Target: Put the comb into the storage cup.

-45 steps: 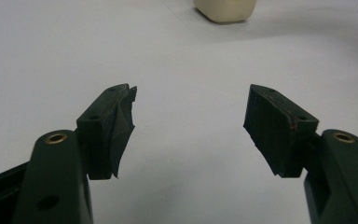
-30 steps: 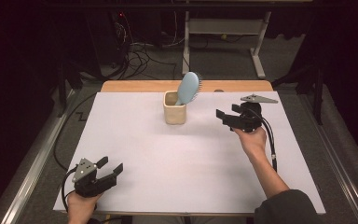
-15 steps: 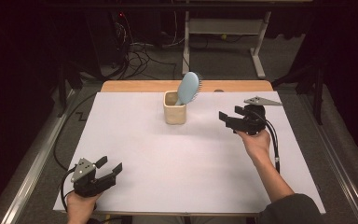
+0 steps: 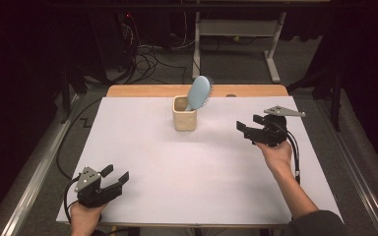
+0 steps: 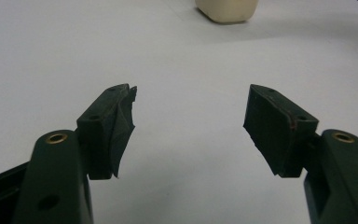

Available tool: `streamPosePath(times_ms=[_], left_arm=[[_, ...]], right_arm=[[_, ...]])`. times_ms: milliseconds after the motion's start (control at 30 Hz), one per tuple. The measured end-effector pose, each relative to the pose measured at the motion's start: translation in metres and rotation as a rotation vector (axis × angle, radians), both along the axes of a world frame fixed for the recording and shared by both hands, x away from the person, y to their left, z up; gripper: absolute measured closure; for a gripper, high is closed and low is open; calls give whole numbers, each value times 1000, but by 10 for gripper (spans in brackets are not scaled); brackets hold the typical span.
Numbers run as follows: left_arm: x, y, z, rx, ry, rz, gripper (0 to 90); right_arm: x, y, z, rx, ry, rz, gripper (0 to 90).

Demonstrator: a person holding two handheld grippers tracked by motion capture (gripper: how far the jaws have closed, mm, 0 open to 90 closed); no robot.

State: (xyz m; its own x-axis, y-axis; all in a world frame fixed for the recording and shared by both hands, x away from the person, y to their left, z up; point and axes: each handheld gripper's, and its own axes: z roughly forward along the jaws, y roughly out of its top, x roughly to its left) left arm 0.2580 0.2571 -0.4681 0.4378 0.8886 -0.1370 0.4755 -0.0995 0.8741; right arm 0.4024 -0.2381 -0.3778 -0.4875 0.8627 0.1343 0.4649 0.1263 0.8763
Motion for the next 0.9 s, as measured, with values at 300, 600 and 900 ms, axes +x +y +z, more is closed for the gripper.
streamPosePath(times_ms=[300, 600, 900], left_arm=[[0, 0, 0, -1, 2, 1, 333], [0, 0, 0, 0, 5, 1, 333], [1, -1, -1, 2, 7, 1, 333]], right_arm=[[-6, -8, 2, -4, -14, -6, 267], [-11, -16, -2, 2, -13, -11, 267], [-16, -22, -2, 16, -16, -15, 268]])
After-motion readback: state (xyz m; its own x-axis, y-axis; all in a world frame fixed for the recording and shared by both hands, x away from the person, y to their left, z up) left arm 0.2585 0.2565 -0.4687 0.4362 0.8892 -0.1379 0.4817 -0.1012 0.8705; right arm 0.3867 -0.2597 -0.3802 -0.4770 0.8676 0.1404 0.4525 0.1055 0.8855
